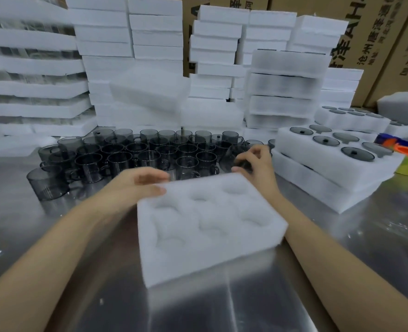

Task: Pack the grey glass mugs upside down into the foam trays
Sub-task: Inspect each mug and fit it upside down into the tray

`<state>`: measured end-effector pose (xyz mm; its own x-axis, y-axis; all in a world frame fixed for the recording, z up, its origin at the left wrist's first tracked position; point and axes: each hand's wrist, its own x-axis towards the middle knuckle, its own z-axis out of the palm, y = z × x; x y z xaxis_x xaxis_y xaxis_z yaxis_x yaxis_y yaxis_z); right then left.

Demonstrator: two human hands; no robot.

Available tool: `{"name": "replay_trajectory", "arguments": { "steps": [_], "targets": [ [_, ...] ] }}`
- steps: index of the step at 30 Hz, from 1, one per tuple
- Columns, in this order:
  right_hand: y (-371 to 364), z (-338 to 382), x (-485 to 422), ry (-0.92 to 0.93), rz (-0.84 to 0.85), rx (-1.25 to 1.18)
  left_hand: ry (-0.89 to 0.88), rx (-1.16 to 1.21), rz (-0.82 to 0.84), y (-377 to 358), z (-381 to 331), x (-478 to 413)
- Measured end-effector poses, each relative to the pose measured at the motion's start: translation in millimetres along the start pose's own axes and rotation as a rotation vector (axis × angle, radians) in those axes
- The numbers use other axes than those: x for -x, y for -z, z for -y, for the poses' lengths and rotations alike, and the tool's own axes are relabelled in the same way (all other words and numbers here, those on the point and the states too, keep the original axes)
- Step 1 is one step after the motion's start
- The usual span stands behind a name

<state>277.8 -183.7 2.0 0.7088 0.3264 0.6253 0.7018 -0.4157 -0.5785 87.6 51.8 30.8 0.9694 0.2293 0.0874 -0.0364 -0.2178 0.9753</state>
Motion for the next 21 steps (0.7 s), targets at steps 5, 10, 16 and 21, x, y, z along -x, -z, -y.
{"name": "replay_trajectory", "arguments": {
  "steps": [5,10,16,21],
  "targets": [
    [28,18,-1,-0.129,-0.045,-0.254,0.093,0.058,0.007,3,-8,0],
    [52,51,1,-0.259,0.042,-0.573,0.013,0.076,-0.154,-14,4,-6],
    [38,95,13,0.032,-0.028,-0.542,-0.199,0.181,-0.420,-44,15,-14],
    [19,106,31,0.272,0.031,-0.298,-0.168,0.176,-0.366,-47,16,-20]
  ]
}}
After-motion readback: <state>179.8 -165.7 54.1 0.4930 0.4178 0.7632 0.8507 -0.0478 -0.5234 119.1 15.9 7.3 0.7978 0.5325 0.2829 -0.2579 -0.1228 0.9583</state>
